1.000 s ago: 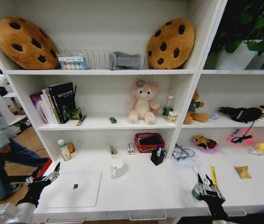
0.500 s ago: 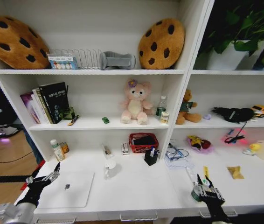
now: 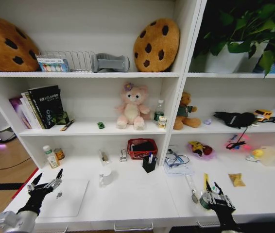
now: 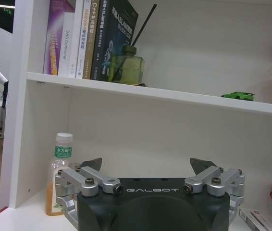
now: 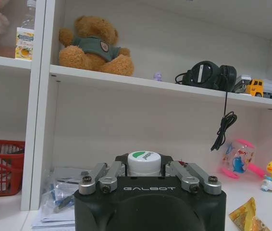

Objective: Organize the objects on the table.

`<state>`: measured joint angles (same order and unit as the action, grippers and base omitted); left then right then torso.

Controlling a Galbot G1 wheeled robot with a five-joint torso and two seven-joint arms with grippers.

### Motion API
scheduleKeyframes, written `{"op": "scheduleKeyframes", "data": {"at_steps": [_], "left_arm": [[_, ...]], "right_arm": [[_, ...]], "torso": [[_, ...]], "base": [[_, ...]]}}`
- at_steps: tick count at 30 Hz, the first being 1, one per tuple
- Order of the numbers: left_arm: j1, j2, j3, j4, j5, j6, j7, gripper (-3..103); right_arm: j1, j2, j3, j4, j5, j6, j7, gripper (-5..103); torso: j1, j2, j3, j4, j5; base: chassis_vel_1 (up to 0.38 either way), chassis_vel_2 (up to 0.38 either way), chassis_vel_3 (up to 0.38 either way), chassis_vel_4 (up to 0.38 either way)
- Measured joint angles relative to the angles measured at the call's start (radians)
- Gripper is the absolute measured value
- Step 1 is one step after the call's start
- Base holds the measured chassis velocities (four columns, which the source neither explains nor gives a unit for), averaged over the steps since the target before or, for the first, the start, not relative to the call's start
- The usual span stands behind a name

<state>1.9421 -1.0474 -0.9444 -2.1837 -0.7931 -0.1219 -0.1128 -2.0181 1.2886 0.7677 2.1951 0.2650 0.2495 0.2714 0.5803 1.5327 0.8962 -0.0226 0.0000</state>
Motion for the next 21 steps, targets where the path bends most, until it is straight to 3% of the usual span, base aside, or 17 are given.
{"op": "scheduleKeyframes", "data": {"at_steps": [10,15,18,20,21], "left_arm": [[0.0,0.0,0.0,0.0,0.0,0.0,0.0,100],[0.0,0.0,0.0,0.0,0.0,0.0,0.0,100],[0.0,0.0,0.0,0.0,0.0,0.0,0.0,100],[0.0,0.0,0.0,0.0,0.0,0.0,0.0,100],[0.0,0.0,0.0,0.0,0.0,0.0,0.0,100]], "right_arm": [[-0.006,0.007,-0.002,0.006,-0.008,0.005,0.014,31],[-0.042,0.032,-0.03,0.019,-0.011,0.059,0.018,31],[-0.074,0.051,-0.057,0.025,-0.056,0.083,0.035,31],[-0.122,0.099,-0.103,0.014,-0.11,0.104,0.107,31],[-0.122,0.099,-0.103,0.014,-0.11,0.104,0.107,31]], "torso": [[0.0,0.0,0.0,0.0,0.0004],[0.0,0.0,0.0,0.0001,-0.0002],[0.0,0.0,0.0,0.0001,-0.0004],[0.0,0.0,0.0,0.0,-0.0003],[0.0,0.0,0.0,0.0,-0.0003]], "base": [[-0.082,-0.086,0.078,0.092],[-0.011,-0.005,0.006,0.006],[0.0,0.0,0.0,0.0],[0.0,0.0,0.0,0.0],[0.0,0.0,0.0,0.0]]}}
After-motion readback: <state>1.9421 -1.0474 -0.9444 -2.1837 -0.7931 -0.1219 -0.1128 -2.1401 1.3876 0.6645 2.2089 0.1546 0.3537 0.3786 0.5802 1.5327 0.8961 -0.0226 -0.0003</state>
